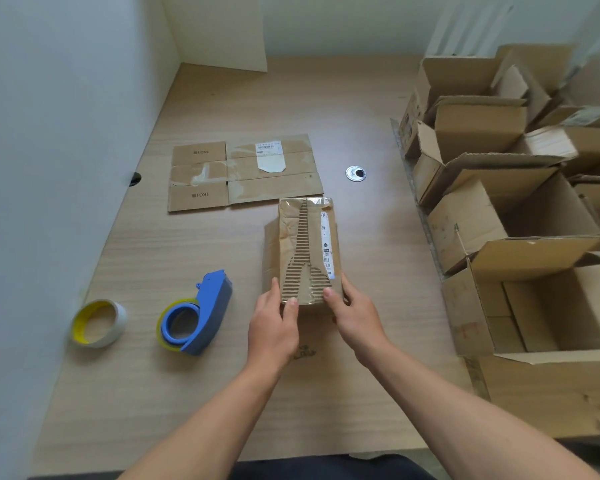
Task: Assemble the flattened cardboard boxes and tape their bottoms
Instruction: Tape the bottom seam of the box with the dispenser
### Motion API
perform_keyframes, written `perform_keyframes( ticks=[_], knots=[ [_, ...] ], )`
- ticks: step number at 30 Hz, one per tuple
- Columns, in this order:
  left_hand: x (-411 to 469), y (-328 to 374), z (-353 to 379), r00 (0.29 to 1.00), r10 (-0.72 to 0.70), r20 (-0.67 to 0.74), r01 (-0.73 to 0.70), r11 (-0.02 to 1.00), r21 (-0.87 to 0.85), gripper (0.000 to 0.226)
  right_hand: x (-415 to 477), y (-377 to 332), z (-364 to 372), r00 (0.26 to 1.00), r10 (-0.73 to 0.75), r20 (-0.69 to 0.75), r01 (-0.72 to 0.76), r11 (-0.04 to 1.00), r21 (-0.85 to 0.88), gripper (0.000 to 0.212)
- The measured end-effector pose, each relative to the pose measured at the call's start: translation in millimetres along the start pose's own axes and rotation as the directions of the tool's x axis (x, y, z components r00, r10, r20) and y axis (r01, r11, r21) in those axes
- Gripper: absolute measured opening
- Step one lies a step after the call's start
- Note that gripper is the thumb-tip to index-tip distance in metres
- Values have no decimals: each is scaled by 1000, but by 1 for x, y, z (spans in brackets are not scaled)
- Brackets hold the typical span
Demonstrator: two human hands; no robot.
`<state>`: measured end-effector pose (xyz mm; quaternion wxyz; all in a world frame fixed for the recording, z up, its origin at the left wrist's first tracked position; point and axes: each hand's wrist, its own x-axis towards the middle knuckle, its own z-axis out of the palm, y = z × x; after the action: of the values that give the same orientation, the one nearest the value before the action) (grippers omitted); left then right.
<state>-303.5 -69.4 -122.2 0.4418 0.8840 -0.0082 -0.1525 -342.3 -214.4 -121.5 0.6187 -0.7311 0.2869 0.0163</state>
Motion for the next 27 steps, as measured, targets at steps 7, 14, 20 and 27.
perform_keyframes(
  ticks=[7, 14, 20, 27],
  knots=[
    [-7, -1, -5, 997, -43, -62, 31, 981, -191, 50, -4, -6, -3, 998, -26, 49, 21, 996, 90, 56],
    [3, 10, -27, 996, -24, -81, 4, 972, -234, 46, -5, 4, -21, 985, -83, 154, 96, 992, -81, 39],
    [1, 0, -55, 997, 82, 5, -80, 986, -144, 41, 36, -24, -79, 963, -159, -218, 141, 985, -98, 52],
    [-1, 16, -78, 958, 286, 5, -283, 950, -129, 37, 41, -28, -90, 975, -220, 37, 215, 971, 110, 17]
  ],
)
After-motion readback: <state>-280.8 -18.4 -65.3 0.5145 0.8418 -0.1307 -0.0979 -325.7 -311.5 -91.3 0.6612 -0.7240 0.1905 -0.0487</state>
